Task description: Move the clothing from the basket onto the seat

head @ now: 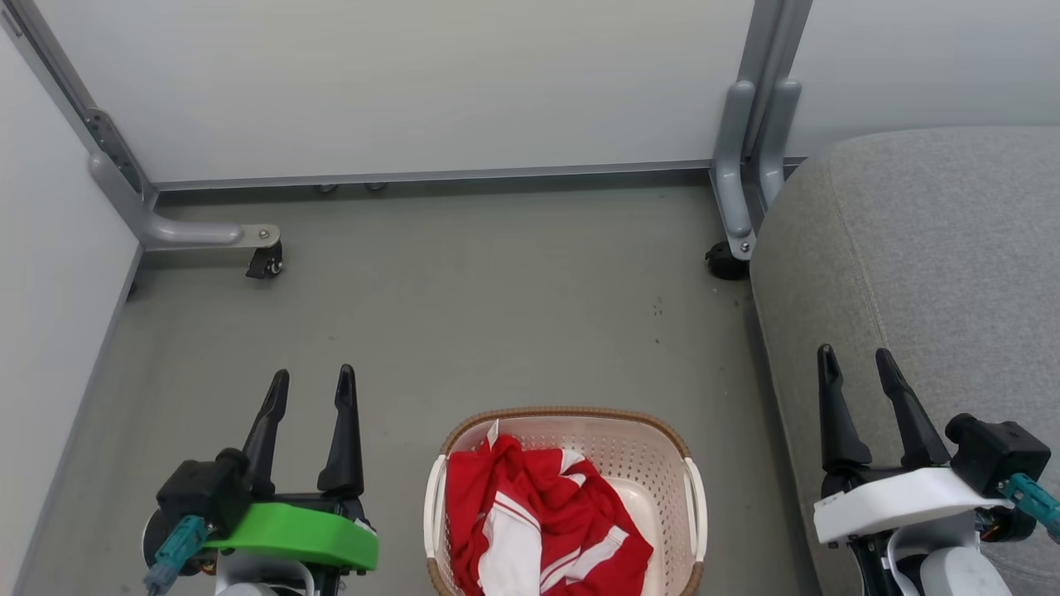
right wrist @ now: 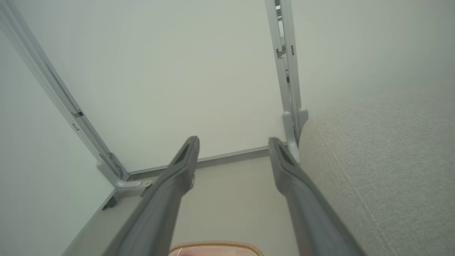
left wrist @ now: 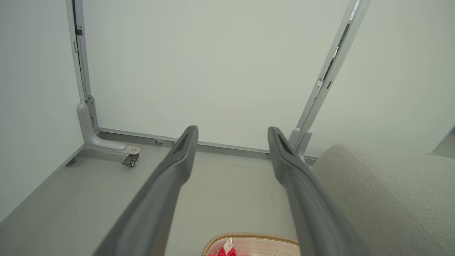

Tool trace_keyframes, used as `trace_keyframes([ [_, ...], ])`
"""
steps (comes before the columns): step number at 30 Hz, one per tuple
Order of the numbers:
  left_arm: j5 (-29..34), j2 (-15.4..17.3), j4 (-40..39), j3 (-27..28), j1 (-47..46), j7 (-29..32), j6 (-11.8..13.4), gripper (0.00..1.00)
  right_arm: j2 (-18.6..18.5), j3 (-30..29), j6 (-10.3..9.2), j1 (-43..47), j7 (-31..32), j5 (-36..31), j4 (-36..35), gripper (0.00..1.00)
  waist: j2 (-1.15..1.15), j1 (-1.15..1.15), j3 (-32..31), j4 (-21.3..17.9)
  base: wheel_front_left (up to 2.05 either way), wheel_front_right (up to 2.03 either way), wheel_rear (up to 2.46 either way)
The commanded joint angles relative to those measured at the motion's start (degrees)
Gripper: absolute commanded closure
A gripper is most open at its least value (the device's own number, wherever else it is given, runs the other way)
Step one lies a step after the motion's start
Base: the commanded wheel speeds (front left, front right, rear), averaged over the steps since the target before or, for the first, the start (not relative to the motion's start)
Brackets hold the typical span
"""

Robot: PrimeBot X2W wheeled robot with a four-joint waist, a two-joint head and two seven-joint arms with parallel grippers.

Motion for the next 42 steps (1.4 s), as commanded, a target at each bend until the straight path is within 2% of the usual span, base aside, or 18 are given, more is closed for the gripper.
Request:
trace_keyframes([
  [1, 1.78, 0.42, -0.58, -0.29, -0.38, -0.47, 0.22, 0.00, -0.32, 0.15, 0.01, 0.69, -0.53, -1.54, -0.63, 0.00, 0.00, 0.00, -0.03, 0.08, 0.00, 0.00, 0.00],
  [30, 14.77, 0.52, -0.78, -1.56, 0.74, -3.75, 0.59, 0.00, -0.43, 1.37, 0.01, 1.00, -3.81, -13.15, -1.76, 0.00, 0.00, 0.00, -0.59, 0.19, 0.00, 0.00, 0.00],
  [42, 14.04, 0.51, -0.12, -1.19, 1.38, -3.49, 0.40, 0.00, -0.42, 1.88, 0.01, 1.24, -3.65, -13.47, -1.34, 0.00, 0.00, 0.00, -0.89, 0.31, 0.00, 0.00, 0.00],
])
